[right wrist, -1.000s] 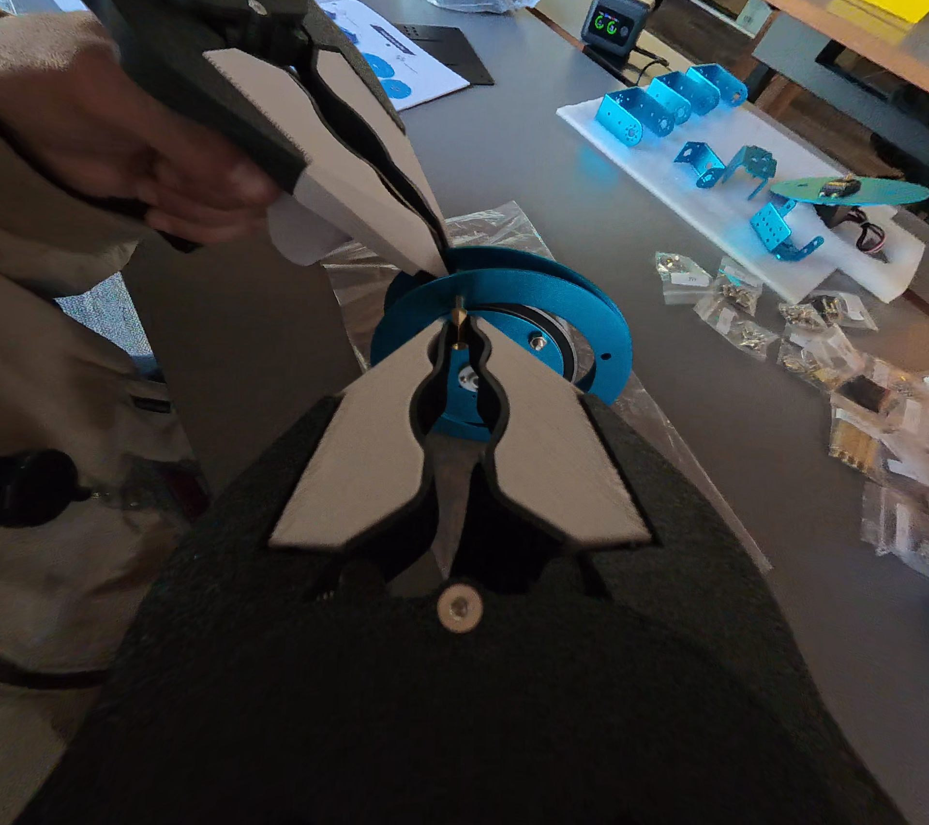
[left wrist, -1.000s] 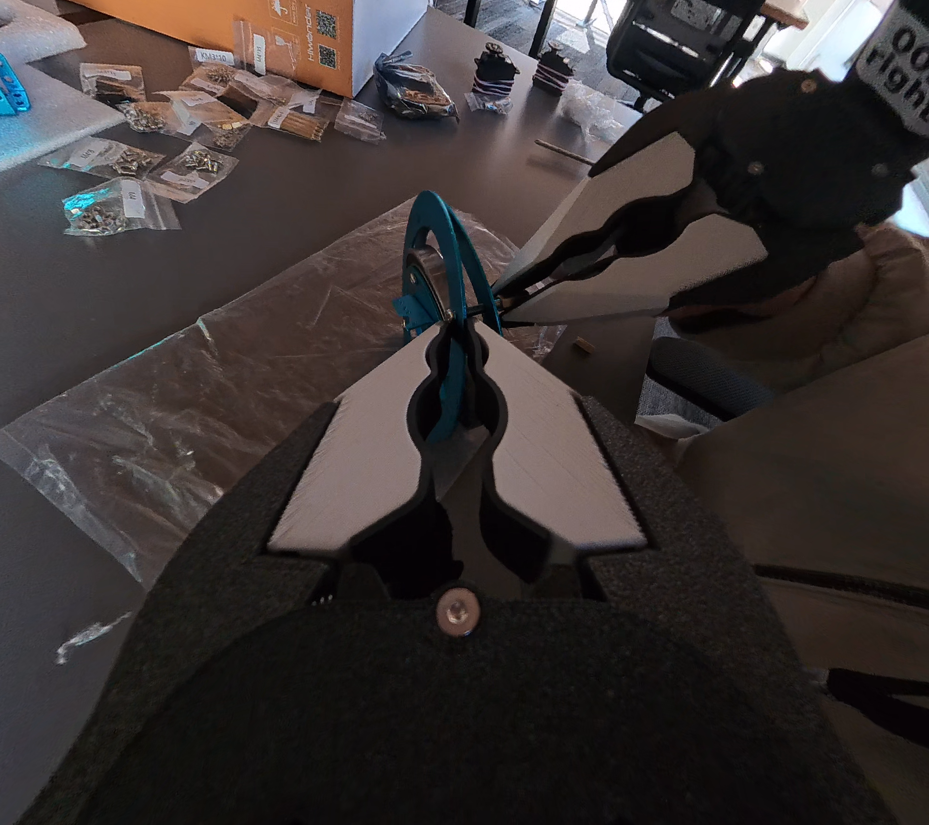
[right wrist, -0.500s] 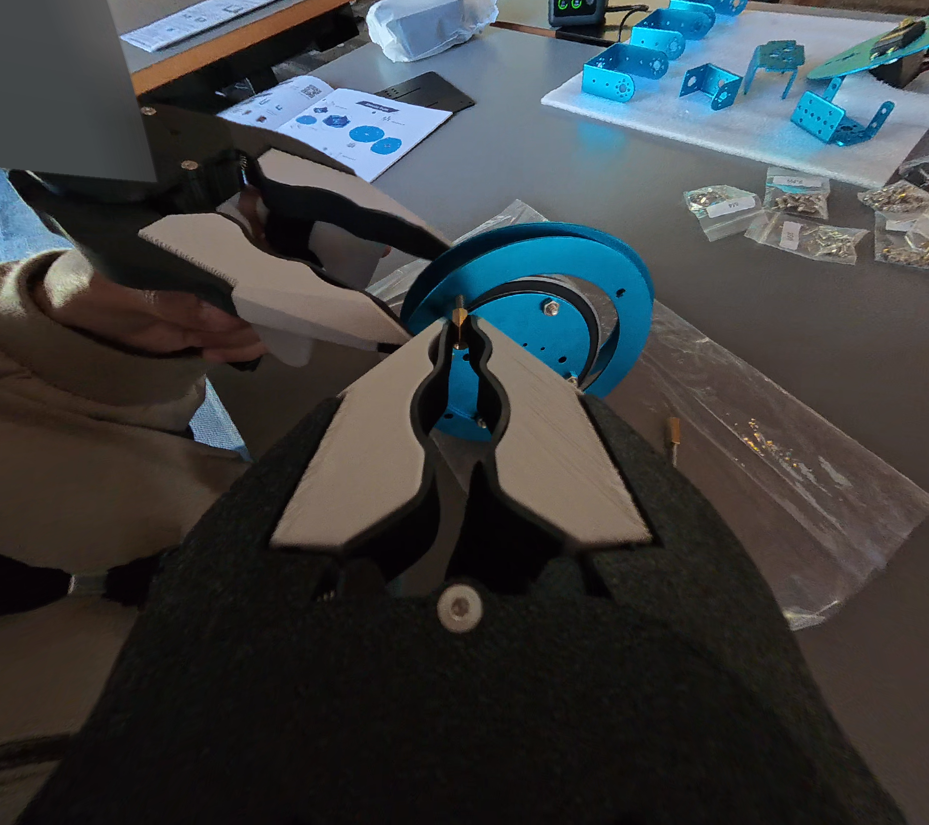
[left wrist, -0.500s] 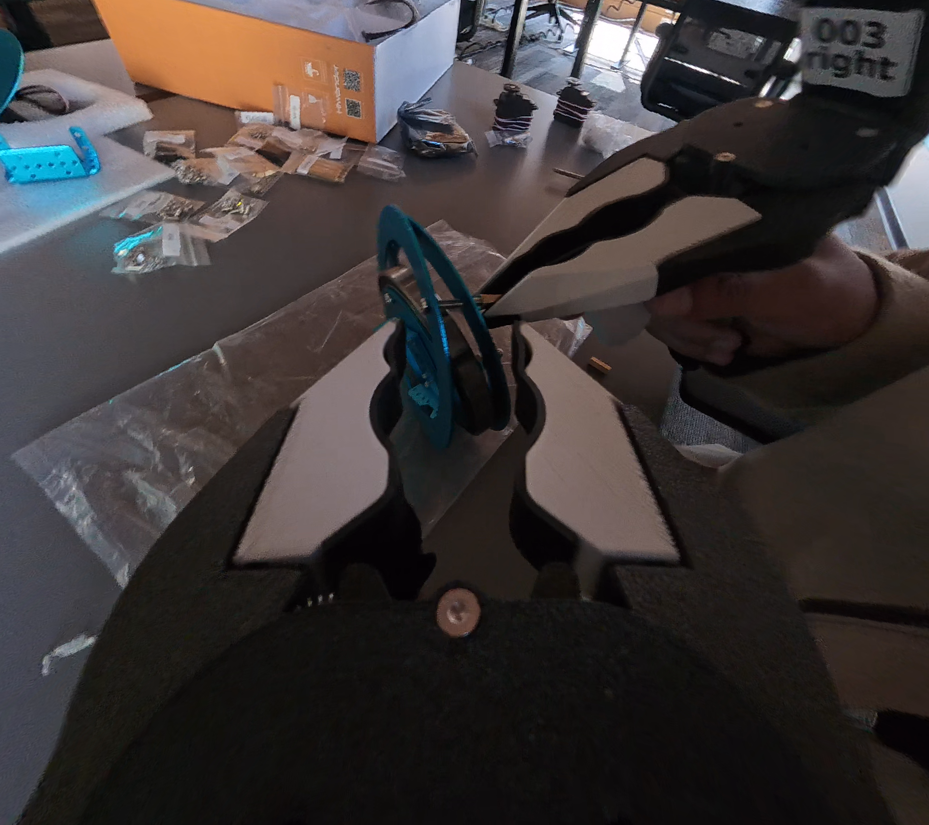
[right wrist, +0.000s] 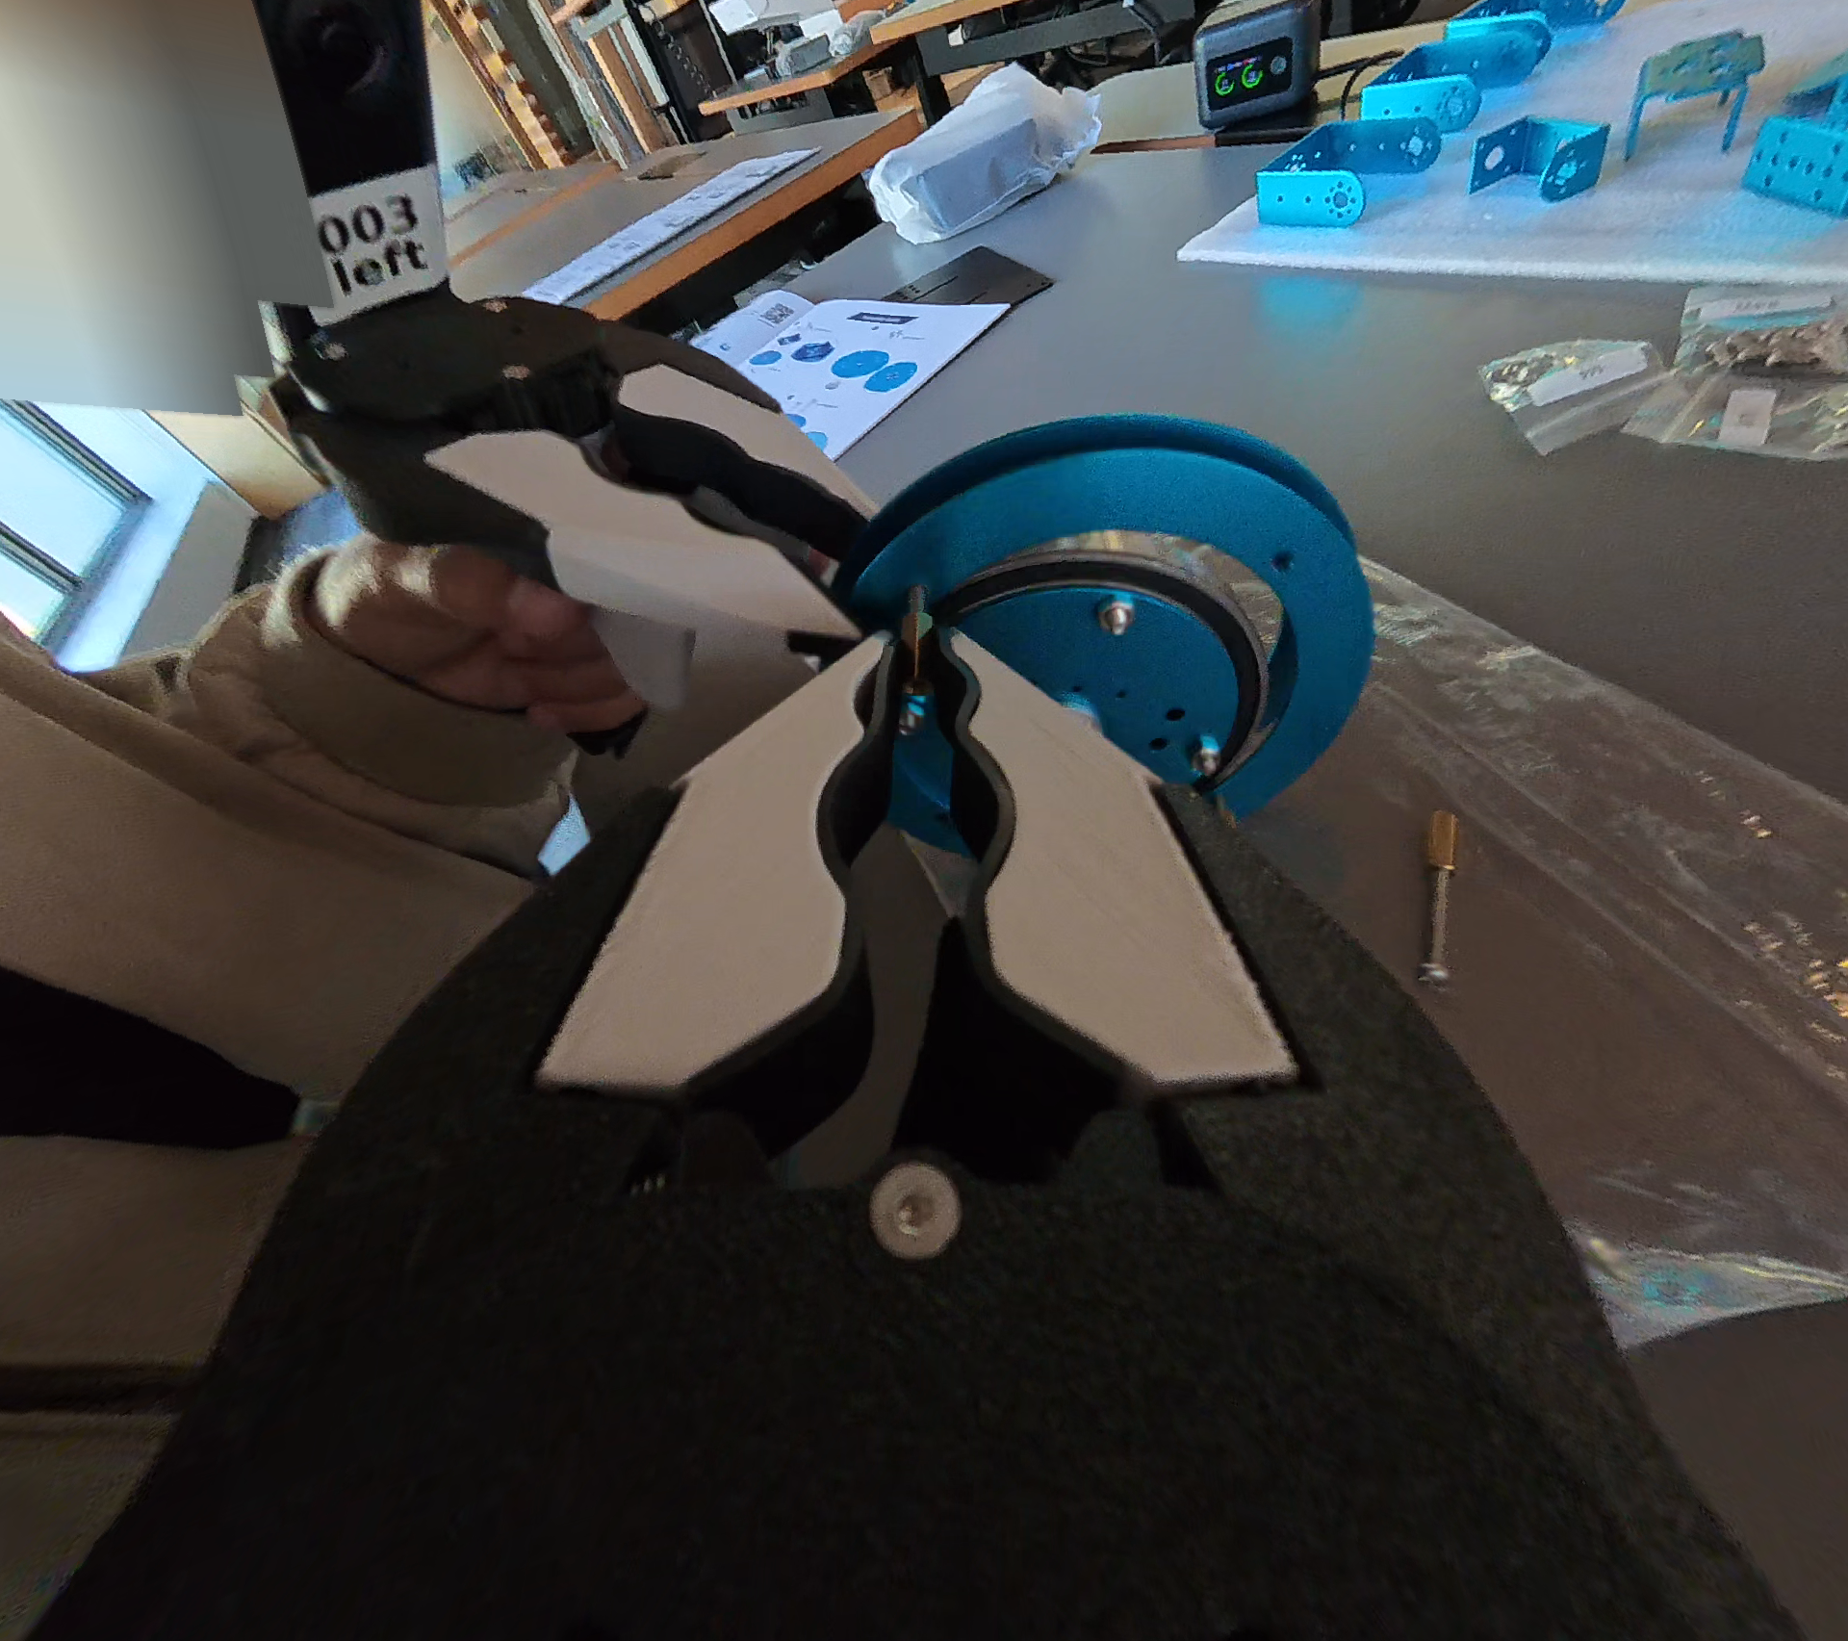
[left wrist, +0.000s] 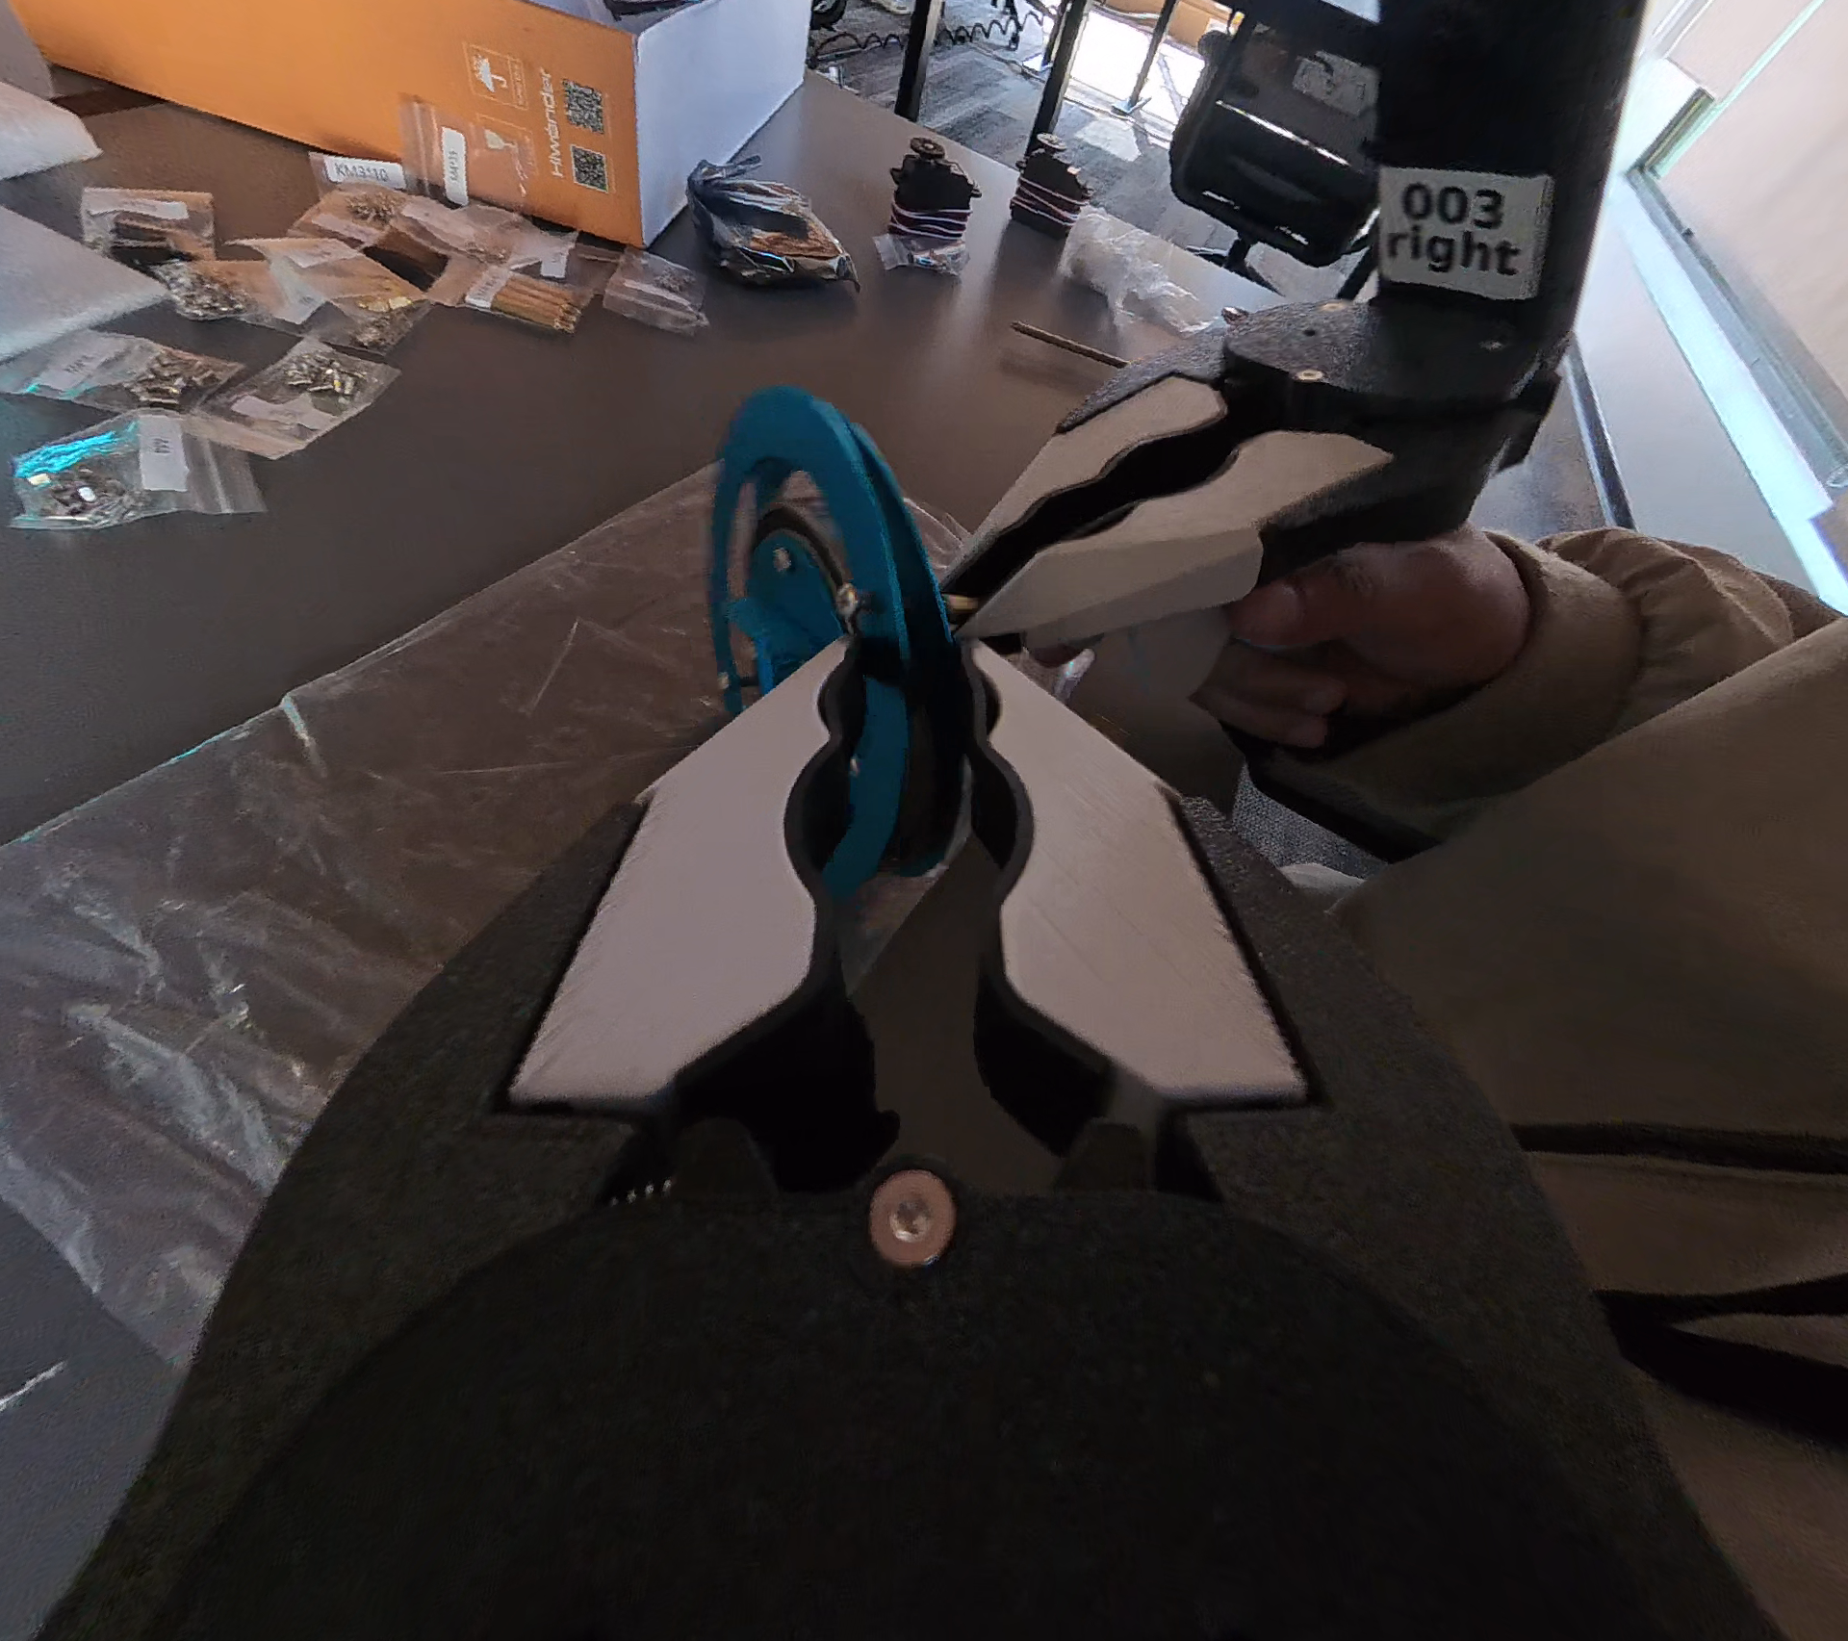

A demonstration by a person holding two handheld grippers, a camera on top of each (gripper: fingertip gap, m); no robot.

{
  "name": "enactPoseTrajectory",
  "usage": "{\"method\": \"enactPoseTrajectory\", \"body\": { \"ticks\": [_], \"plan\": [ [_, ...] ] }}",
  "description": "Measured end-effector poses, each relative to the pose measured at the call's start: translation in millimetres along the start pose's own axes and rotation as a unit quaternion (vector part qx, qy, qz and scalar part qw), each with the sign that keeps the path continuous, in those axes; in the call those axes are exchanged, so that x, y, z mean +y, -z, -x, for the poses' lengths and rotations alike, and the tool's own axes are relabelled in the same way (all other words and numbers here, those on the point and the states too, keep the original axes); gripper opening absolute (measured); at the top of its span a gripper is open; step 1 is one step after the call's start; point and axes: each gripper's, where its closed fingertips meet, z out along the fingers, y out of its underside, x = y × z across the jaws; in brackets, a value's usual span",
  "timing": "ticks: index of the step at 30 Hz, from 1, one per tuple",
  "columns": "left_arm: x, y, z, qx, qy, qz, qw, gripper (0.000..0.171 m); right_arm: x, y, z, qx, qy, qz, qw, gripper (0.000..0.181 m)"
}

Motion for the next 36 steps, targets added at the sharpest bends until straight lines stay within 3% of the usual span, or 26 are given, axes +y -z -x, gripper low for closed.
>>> {"method": "enactPoseTrajectory", "body": {
  "ticks": [4, 8, 11, 17, 21, 24, 28, 33, 36],
  "plan": [
    [-1, 0, 2, -0.009, -0.003, -0.001, 1.000, 0.012, 3, 4, -3, 0.031, 0.123, 0.027, 0.992, 0.005],
    [-2, -1, 5, -0.023, -0.014, 0.010, 1.000, 0.013, 4, 6, -10, 0.101, 0.254, 0.051, 0.961, 0.005],
    [-2, -2, 4, -0.022, -0.012, 0.013, 1.000, 0.013, 5, 4, -14, 0.150, 0.295, 0.062, 0.942, 0.005],
    [-4, -3, 4, -0.022, -0.002, 0.015, 1.000, 0.013, 1, 0, -14, 0.159, 0.254, 0.045, 0.953, 0.005],
    [-5, -3, 6, -0.026, -0.001, 0.012, 1.000, 0.013, 2, -4, -11, 0.093, 0.118, 0.017, 0.988, 0.004],
    [-5, -4, 6, -0.026, -0.006, 0.008, 1.000, 0.014, 2, -4, -8, 0.047, 0.040, 0.003, 0.998, 0.003],
    [-9, -3, 18, -0.069, -0.025, 0.003, 0.997, 0.037, 5, -6, -5, 0.045, 0.073, 0.013, 0.996, 0.004],
    [-9, -4, 11, -0.055, -0.041, 0.001, 0.998, 0.019, 3, -8, -6, 0.036, 0.070, 0.013, 0.997, 0.004],
    [-9, -4, 9, -0.057, -0.067, 0.003, 0.996, 0.017, 4, -7, -5, 0.021, 0.080, 0.023, 0.996, 0.004]
  ]
}}
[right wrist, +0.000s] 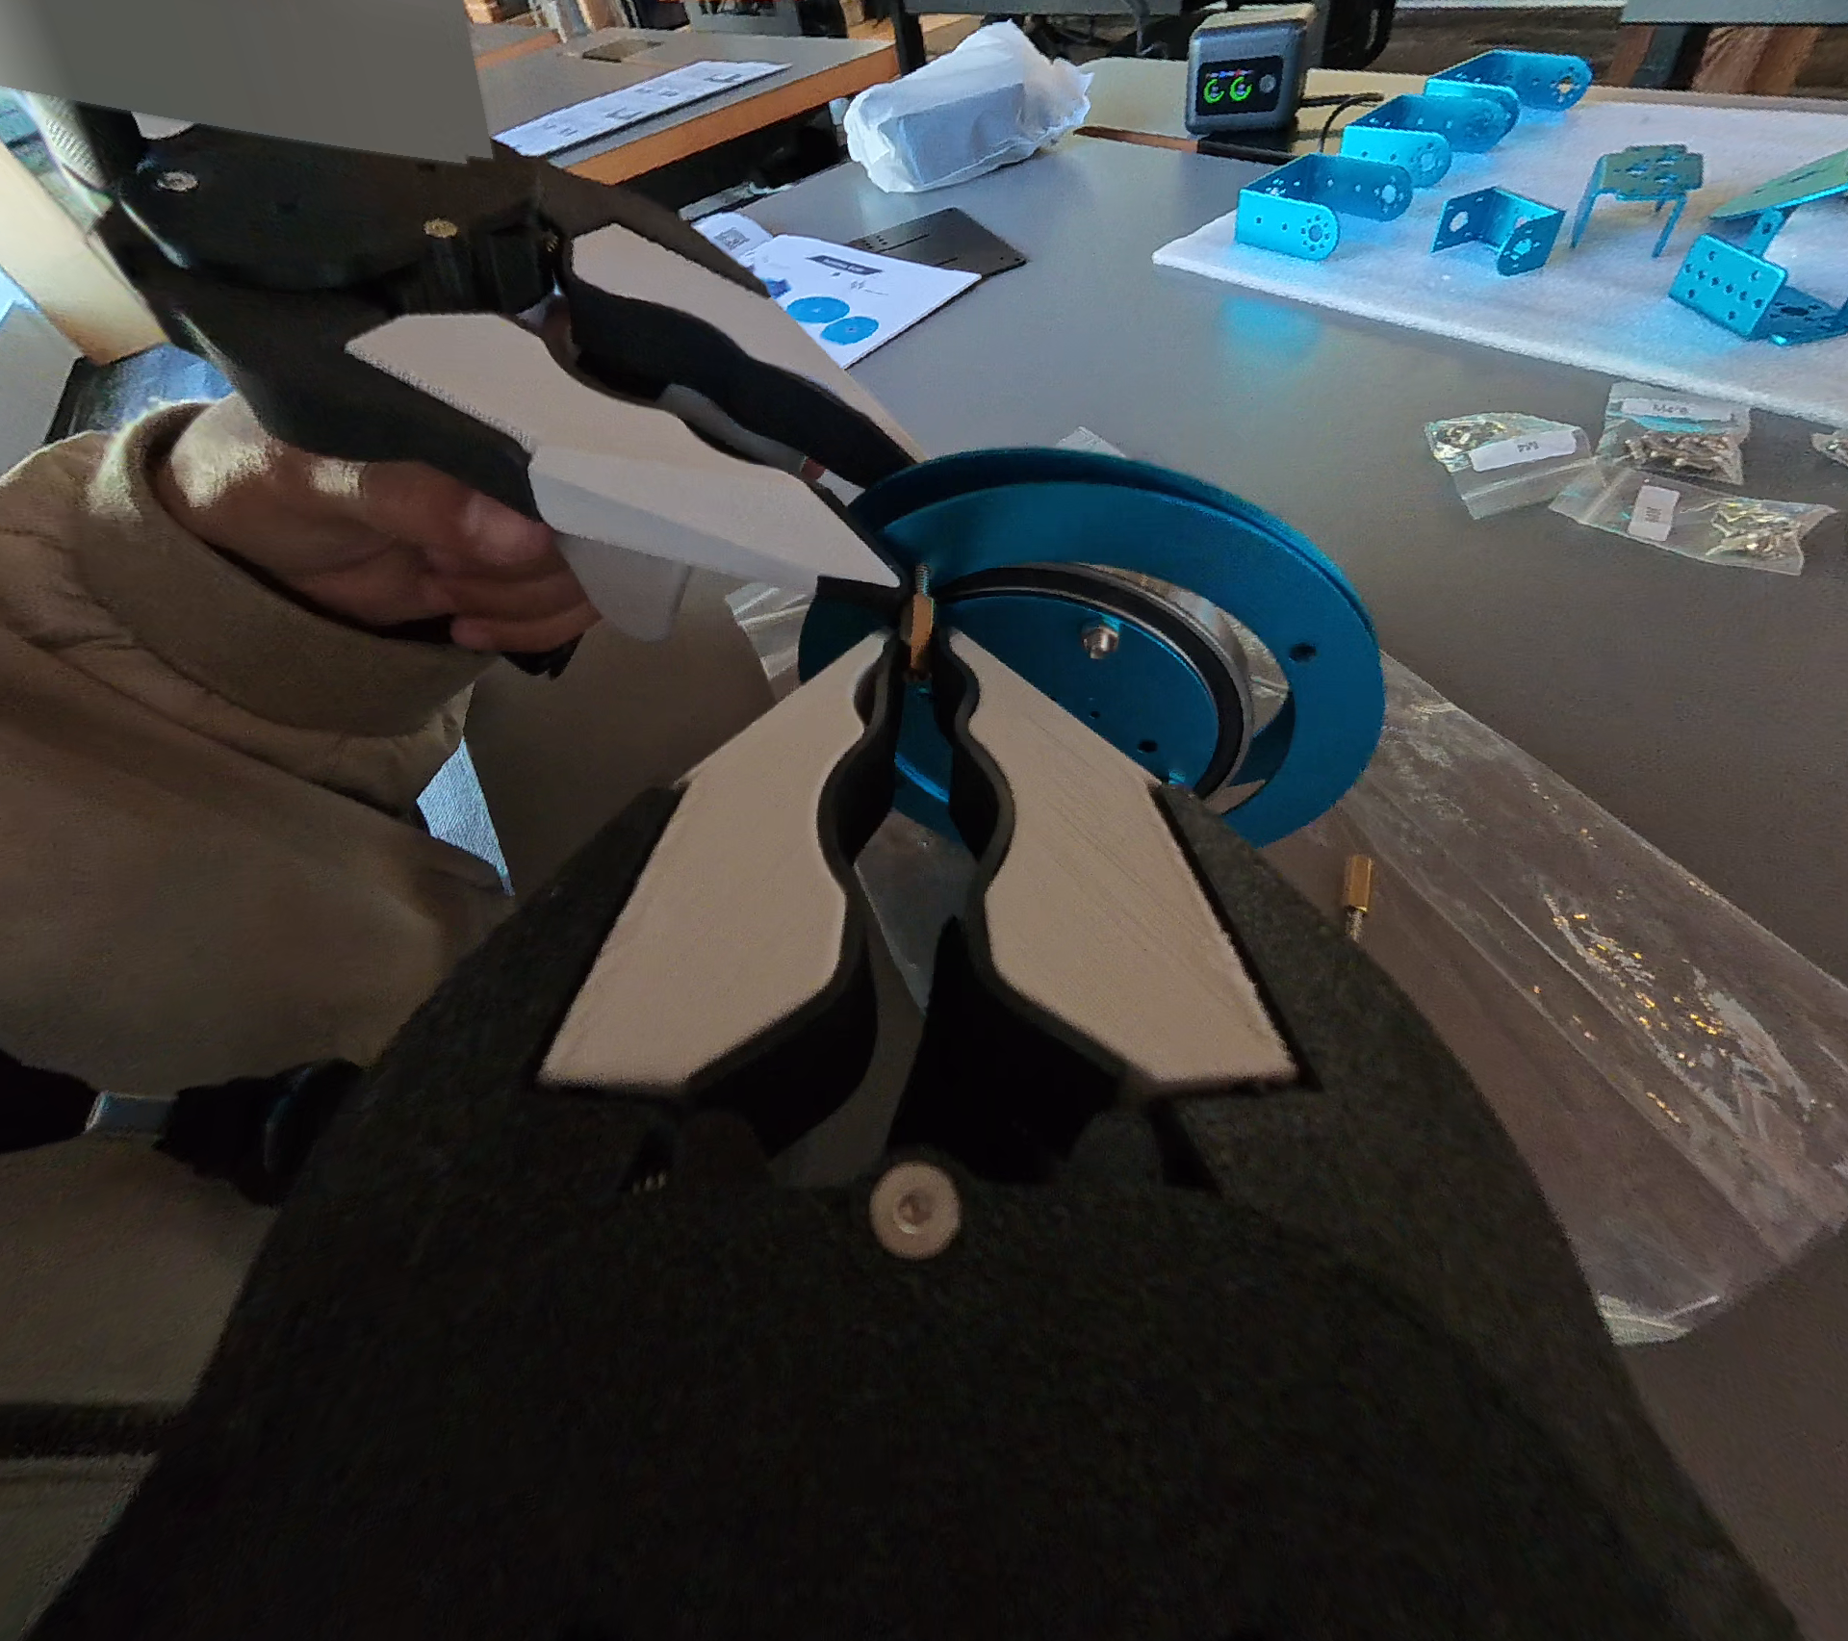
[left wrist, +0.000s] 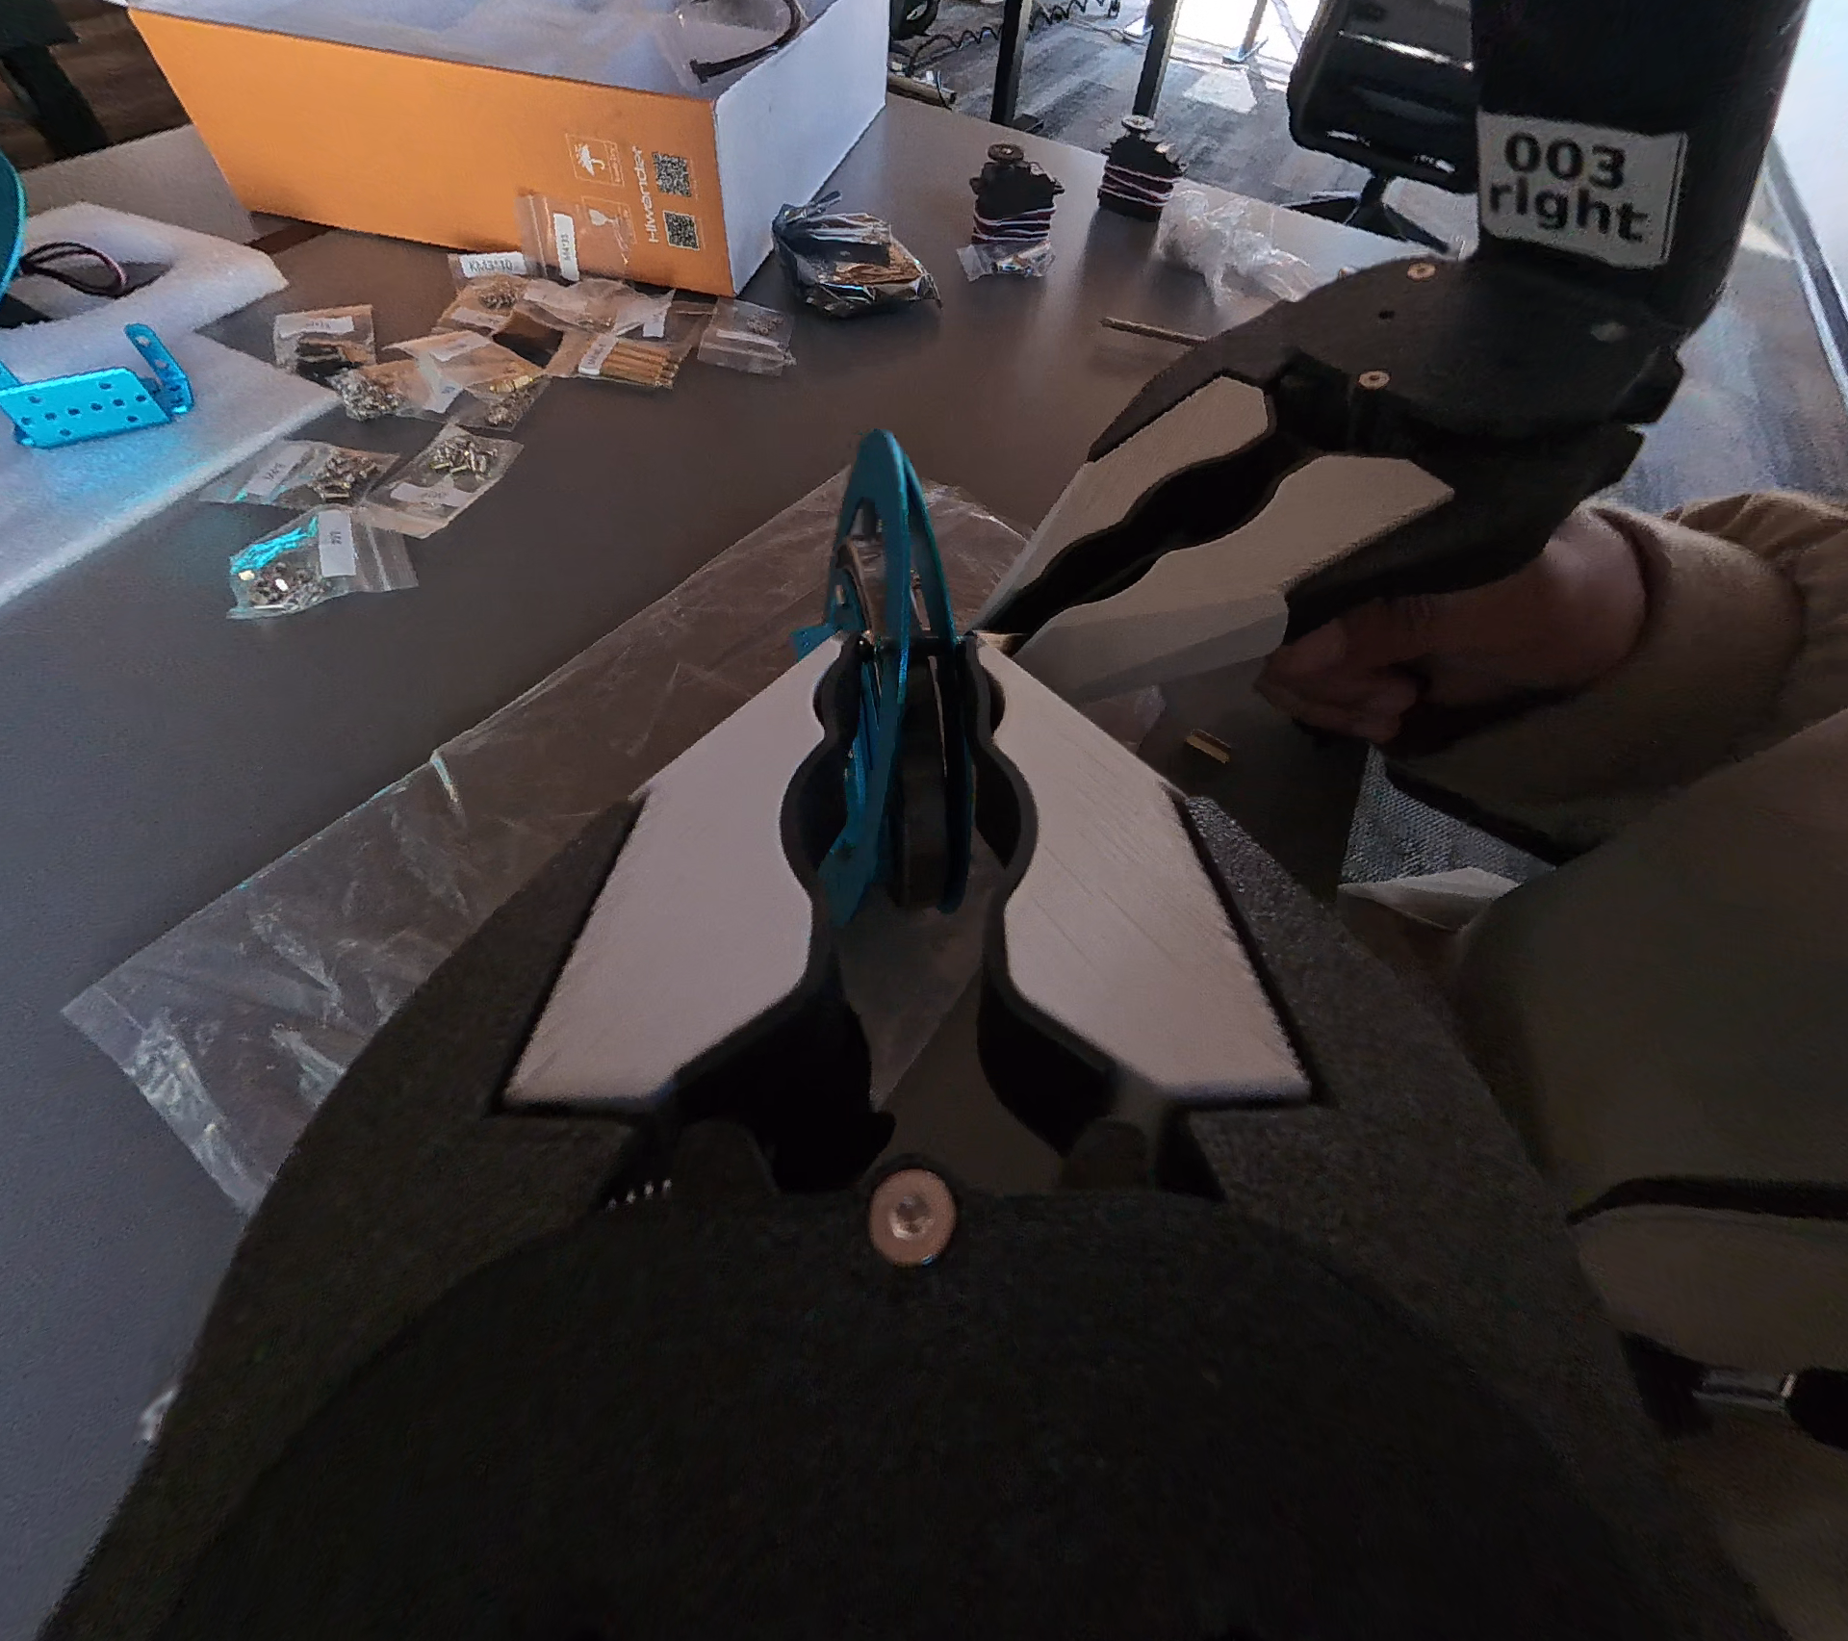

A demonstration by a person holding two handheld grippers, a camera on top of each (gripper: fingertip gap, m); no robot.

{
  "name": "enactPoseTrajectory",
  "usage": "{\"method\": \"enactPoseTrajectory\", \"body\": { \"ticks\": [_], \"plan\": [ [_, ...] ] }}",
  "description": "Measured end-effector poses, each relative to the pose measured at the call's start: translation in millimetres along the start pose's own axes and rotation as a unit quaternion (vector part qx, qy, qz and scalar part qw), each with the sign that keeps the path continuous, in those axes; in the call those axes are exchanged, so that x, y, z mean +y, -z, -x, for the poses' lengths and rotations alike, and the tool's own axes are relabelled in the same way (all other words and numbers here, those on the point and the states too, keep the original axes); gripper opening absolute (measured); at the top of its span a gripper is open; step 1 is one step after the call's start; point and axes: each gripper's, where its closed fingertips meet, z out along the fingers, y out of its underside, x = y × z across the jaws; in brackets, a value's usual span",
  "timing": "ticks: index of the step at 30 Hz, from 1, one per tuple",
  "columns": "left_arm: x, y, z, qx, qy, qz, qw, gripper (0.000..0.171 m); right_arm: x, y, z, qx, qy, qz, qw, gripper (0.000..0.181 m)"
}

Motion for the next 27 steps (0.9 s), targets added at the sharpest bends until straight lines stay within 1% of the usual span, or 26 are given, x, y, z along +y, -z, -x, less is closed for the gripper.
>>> {"method": "enactPoseTrajectory", "body": {
  "ticks": [2, 4, 6, 8, 9, 11, 13, 15, 17, 19, 22, 24, 26, 27],
  "plan": [
    [0, -1, 0, 0.001, -0.003, 0.003, 1.000, 0.016, 1, 1, 1, -0.007, 0.007, 0.009, 1.000, 0.004],
    [-1, -2, 0, 0.005, 0.006, 0.002, 1.000, 0.016, 1, 2, -1, 0.006, 0.029, 0.022, 0.999, 0.004],
    [-2, -3, 1, 0.002, 0.010, 0.004, 1.000, 0.016, -1, 4, -6, 0.049, 0.079, 0.036, 0.995, 0.005],
    [-2, -3, 2, 0.001, 0.016, 0.006, 1.000, 0.016, 0, 6, -10, 0.101, 0.142, 0.055, 0.983, 0.008],
    [-2, -3, 2, 0.002, 0.020, 0.006, 1.000, 0.016, 1, 6, -11, 0.118, 0.169, 0.066, 0.976, 0.006],
    [-2, -3, 2, 0.004, 0.020, 0.006, 1.000, 0.016, 2, 6, -12, 0.139, 0.200, 0.082, 0.966, 0.005],
    [-2, -2, 2, 0.005, 0.014, 0.007, 1.000, 0.015, 2, 6, -11, 0.132, 0.193, 0.091, 0.968, 0.004],
    [-2, -1, 2, 0.006, 0.011, 0.003, 1.000, 0.015, 3, 5, -8, 0.092, 0.130, 0.089, 0.983, 0.003],
    [-4, 0, 1, 0.006, 0.007, -0.003, 1.000, 0.016, 2, 5, -3, 0.034, 0.036, 0.075, 0.996, 0.003],
    [-4, 1, 1, 0.006, 0.003, -0.003, 1.000, 0.015, 3, 4, 3, -0.025, -0.070, 0.063, 0.995, 0.003],
    [-4, 2, -1, 0.008, -0.004, -0.004, 1.000, 0.014, 4, 5, 10, -0.114, -0.190, 0.057, 0.973, 0.002],
    [-4, 2, -3, 0.013, -0.003, -0.006, 1.000, 0.014, 4, 7, 15, -0.172, -0.271, 0.059, 0.945, 0.003],
    [-4, 1, -3, 0.014, -0.001, -0.007, 1.000, 0.014, 2, 8, 17, -0.206, -0.331, 0.052, 0.920, 0.004],
    [-4, 1, -2, 0.014, 0.001, -0.006, 1.000, 0.014, 2, 8, 17, -0.208, -0.336, 0.047, 0.918, 0.004]
  ]
}}
